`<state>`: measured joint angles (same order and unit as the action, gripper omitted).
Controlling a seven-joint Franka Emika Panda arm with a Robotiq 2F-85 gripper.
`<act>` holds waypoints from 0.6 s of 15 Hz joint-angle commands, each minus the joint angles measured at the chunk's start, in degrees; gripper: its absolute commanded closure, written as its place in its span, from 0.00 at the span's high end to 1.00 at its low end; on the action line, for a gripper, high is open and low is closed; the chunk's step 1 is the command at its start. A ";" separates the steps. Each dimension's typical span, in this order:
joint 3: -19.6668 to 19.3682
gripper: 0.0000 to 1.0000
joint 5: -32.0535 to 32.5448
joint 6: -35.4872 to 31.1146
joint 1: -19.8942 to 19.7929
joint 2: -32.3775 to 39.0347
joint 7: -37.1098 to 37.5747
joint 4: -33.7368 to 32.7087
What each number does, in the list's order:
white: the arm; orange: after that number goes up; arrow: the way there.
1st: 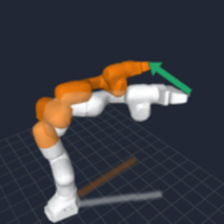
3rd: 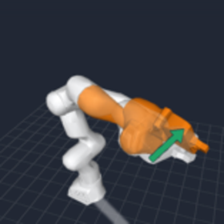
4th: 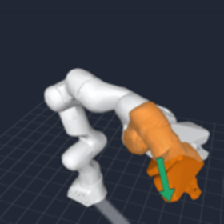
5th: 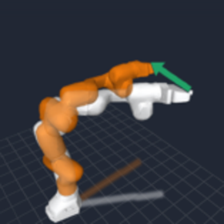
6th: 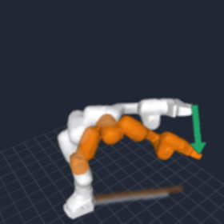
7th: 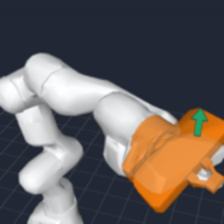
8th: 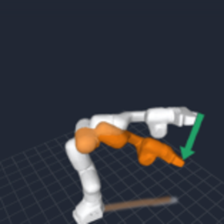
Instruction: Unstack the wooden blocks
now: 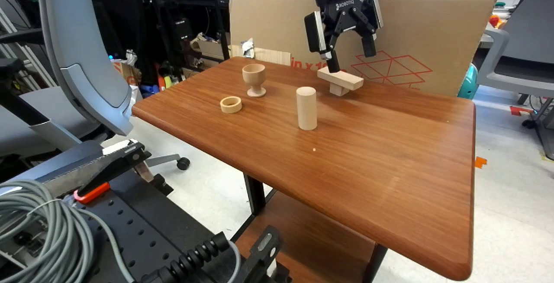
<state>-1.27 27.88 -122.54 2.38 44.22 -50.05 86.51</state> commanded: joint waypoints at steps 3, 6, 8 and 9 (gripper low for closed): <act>0.23 0.99 0.98 1.41 0.17 3.59 -3.36 -4.67; 0.17 0.69 1.05 1.40 0.47 4.06 -3.94 -4.46; 0.00 0.52 1.30 1.43 0.91 4.15 -3.62 -3.96; -0.13 0.43 1.52 1.49 1.18 4.13 -3.43 -3.76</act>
<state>-1.16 27.89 -122.54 2.65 47.41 -52.98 84.04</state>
